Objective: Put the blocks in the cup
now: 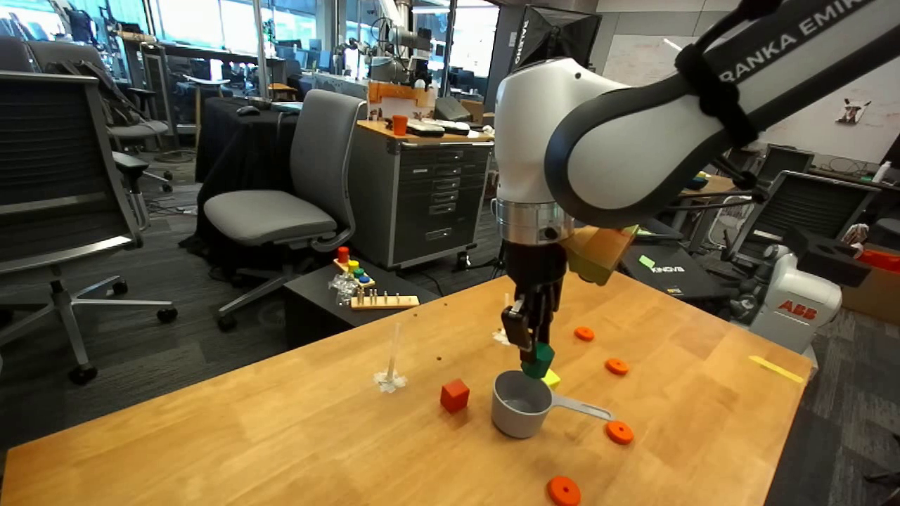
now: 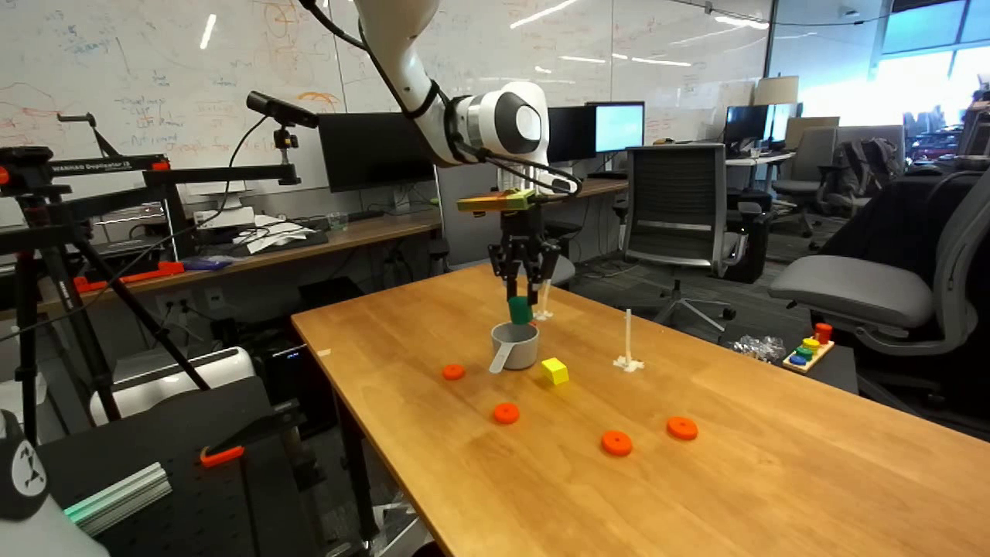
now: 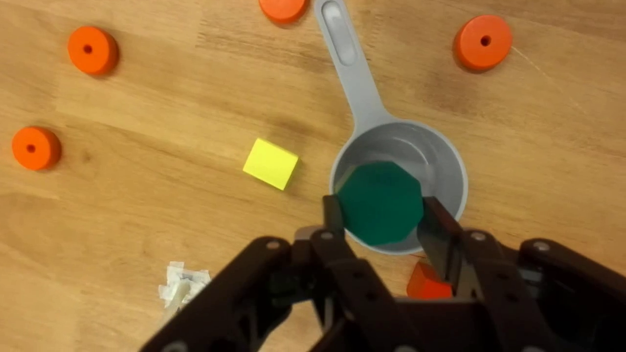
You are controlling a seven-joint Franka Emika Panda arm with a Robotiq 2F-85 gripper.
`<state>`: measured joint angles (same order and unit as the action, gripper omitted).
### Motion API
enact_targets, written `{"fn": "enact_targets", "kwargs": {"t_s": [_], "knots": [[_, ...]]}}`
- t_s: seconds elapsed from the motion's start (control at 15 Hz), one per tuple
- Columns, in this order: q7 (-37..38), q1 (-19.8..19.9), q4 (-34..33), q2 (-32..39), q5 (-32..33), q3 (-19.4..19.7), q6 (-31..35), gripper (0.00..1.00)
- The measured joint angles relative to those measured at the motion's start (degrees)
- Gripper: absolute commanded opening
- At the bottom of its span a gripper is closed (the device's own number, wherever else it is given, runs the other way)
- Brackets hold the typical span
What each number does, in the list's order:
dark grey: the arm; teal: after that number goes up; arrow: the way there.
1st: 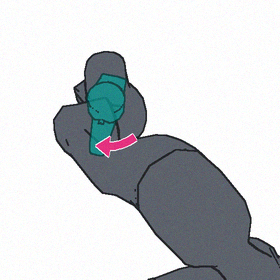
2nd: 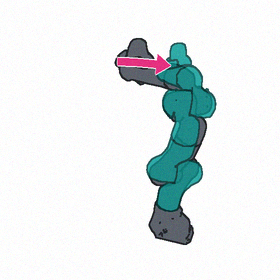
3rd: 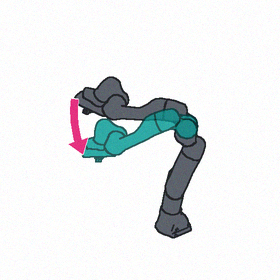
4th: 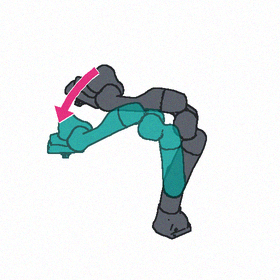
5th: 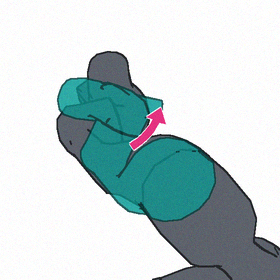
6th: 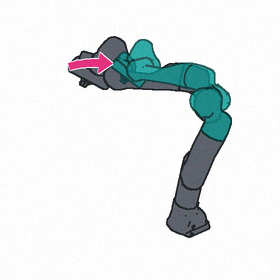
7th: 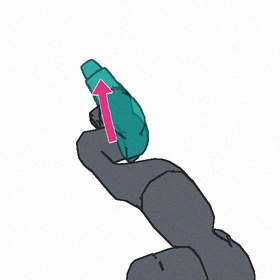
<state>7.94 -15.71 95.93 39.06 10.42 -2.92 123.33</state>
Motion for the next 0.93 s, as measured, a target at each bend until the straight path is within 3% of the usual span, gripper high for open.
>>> {"fn": "enact_targets", "kwargs": {"t_s": [0.27,0.33,0.4,0.67,0.93], "knots": [[-1.0,0.0,0.0,0.2,0.0,-0.1,0.5,0.19],[-1.2,0.0,0.0,0.3,0.0,-0.1,0.7,0.69],[-1.4,0.1,0.0,0.5,0.0,-0.1,0.8,0.69],[-1.8,0.2,0.0,0.8,0.0,-0.1,1.0,0.99],[-2.1,0.4,-0.1,0.8,0.0,-0.1,1.0,1.0]]}}
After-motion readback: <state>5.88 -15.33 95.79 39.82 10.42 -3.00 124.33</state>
